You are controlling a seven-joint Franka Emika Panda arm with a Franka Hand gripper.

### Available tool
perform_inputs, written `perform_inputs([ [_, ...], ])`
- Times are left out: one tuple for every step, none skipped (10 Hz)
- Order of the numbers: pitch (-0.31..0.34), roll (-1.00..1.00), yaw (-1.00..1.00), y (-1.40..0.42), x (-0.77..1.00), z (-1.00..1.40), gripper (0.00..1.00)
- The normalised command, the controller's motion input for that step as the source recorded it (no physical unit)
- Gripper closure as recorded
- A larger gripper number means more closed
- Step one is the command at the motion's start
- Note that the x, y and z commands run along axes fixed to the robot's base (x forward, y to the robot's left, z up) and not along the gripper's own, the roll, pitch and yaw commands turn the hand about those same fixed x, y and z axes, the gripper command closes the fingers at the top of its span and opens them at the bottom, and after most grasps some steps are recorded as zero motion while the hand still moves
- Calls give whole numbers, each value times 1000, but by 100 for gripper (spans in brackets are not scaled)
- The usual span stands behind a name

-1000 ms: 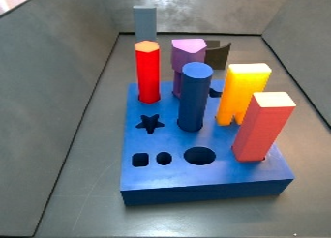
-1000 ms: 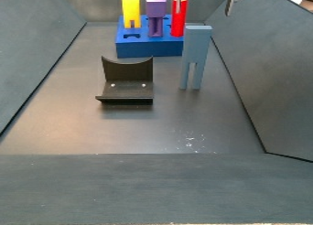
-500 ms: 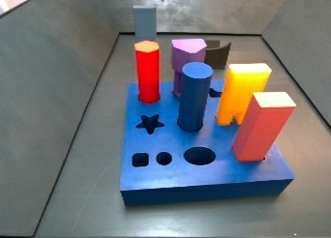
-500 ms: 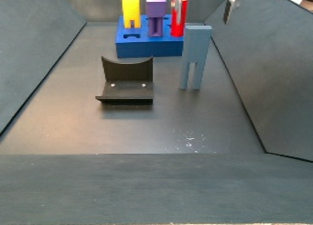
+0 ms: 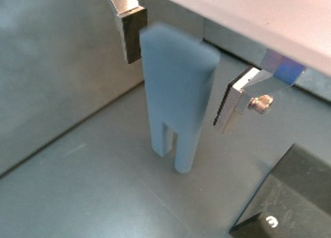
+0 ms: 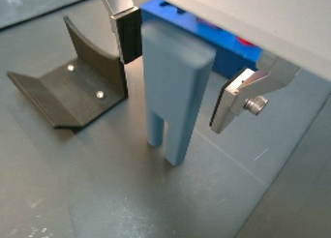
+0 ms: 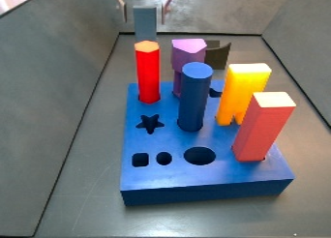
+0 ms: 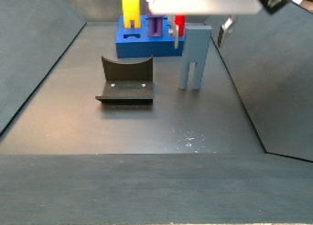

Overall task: Pick up the square-circle object. Move up. Rotate the square-circle object. Move to above the board. Insert the square-circle object.
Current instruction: Rotate the square-circle object, then move to above the board.

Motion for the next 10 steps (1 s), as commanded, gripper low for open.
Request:
perform_inputs([
  [-53, 13, 43, 0, 0, 0, 100],
  [171, 36, 111, 91, -254, 1000, 100],
  [162, 36, 102, 84, -251, 1000, 100],
  [113, 41, 78, 67, -222, 1000, 100],
  [95, 43, 66, 60, -204, 1000, 100],
  [73, 46, 50, 56, -175, 1000, 100],
  [65, 48, 39, 53, -165, 1000, 100],
  [51, 52, 26, 49, -148, 1000, 100],
  [48, 54, 18, 42, -121, 914, 100],
  [52, 56, 9, 31, -68, 677, 100],
])
